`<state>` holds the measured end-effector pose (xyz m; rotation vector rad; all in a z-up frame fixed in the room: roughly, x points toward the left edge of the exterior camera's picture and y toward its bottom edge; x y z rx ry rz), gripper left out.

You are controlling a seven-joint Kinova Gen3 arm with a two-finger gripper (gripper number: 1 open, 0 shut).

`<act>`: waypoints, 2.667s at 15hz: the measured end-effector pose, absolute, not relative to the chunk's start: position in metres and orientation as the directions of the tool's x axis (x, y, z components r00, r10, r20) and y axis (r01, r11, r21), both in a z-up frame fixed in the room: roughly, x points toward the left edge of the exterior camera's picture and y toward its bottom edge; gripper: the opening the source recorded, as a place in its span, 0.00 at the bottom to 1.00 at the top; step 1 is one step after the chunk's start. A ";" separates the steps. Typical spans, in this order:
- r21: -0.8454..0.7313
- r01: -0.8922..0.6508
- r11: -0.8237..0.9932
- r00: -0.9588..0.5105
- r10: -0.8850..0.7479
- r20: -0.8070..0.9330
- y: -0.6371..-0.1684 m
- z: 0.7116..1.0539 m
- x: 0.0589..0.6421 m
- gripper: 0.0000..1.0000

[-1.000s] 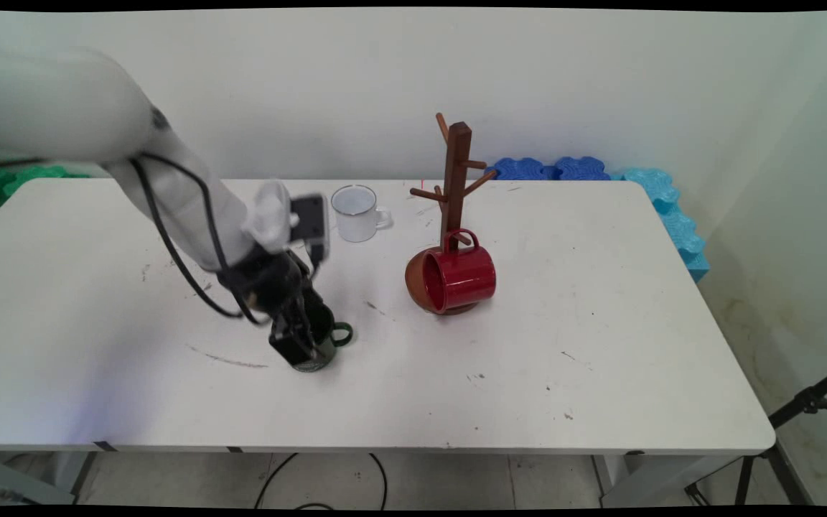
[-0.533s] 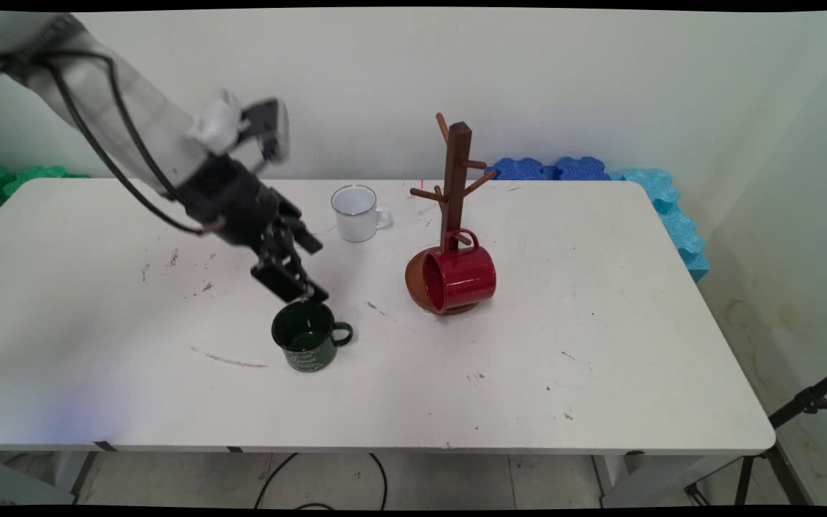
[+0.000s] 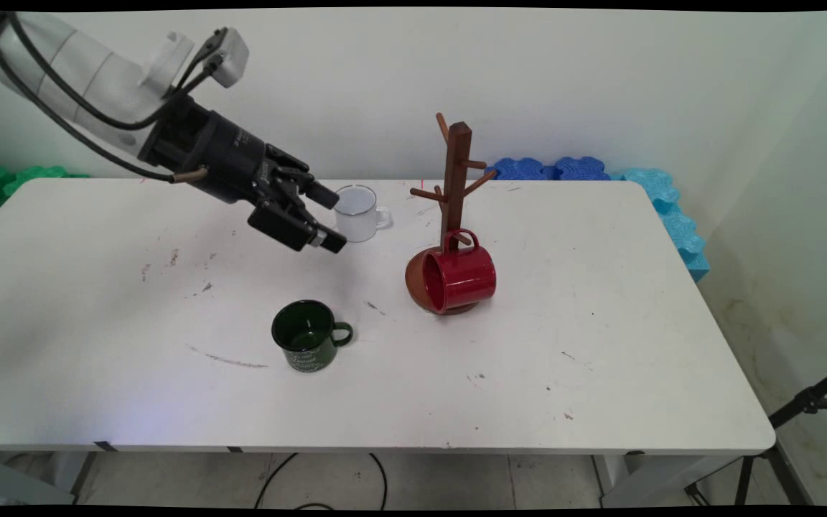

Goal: Pick up the red mug from the rack

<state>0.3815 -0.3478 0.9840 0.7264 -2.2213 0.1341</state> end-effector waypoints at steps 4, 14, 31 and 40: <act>0.165 -0.587 0.793 -0.443 -0.485 0.754 -0.342 0.964 0.385 1.00; 0.264 -0.665 0.698 -0.247 -0.540 0.804 -0.317 0.890 0.361 1.00; 0.333 -0.745 0.578 -0.075 -0.569 0.819 -0.309 0.794 0.305 1.00; 0.339 -0.735 0.587 -0.045 -0.541 0.840 -0.317 0.762 0.270 1.00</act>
